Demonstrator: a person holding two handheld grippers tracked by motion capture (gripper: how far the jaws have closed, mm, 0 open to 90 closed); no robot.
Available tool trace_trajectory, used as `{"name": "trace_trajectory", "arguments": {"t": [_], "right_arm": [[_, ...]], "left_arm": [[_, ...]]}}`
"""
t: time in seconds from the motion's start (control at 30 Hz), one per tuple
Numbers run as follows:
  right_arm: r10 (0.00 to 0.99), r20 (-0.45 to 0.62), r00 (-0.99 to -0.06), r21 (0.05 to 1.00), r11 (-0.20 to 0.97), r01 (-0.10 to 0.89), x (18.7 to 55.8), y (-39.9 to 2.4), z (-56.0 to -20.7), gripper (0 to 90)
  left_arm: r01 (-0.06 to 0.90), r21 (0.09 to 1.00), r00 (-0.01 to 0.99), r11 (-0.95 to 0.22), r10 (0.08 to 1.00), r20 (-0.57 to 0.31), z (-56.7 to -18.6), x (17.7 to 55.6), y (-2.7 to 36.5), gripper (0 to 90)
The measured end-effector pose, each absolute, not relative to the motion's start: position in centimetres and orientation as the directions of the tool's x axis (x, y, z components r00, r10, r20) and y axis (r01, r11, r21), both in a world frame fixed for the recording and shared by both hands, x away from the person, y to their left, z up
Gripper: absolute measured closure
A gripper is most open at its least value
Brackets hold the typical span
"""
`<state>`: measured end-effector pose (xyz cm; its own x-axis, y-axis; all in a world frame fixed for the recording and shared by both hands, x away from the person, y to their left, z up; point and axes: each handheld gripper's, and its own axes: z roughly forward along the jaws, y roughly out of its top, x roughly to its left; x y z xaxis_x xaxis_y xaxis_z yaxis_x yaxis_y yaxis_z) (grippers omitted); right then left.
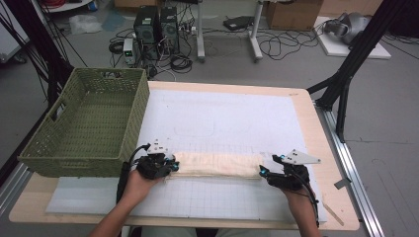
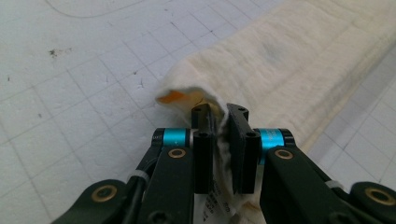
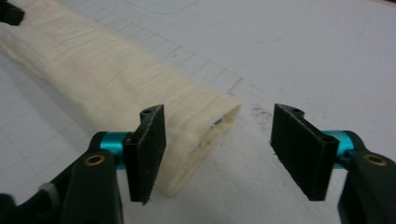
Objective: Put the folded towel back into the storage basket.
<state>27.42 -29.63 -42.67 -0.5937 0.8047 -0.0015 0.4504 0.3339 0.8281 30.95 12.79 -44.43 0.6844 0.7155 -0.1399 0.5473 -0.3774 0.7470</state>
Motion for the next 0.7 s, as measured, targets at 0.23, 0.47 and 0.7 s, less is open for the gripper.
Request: {"name": "trace_trajectory", "arguments": {"t": [0.23, 0.47, 0.7], "right_arm": [[0.782, 0.008, -0.624, 0.779, 0.387, 0.494, 27.5, -28.8, -43.8, 51.2], [0.768, 0.03, -0.64, 0.751, 0.405, 0.522, 27.8, -28.4, -44.7, 62.1], [0.755, 0.11, -0.647, 0.757, 0.357, 0.547, 27.8, -28.6, -45.0, 78.6]], "left_arm": [[0.55, 0.748, 0.683, -0.371, 0.716, -0.147, -44.5, 31.0, 12.8, 81.1], [0.551, 0.75, 0.68, -0.367, 0.718, -0.148, -44.5, 30.9, 12.8, 81.3], [0.556, 0.75, 0.677, -0.358, 0.719, -0.159, -44.6, 30.9, 12.9, 81.2]]}}
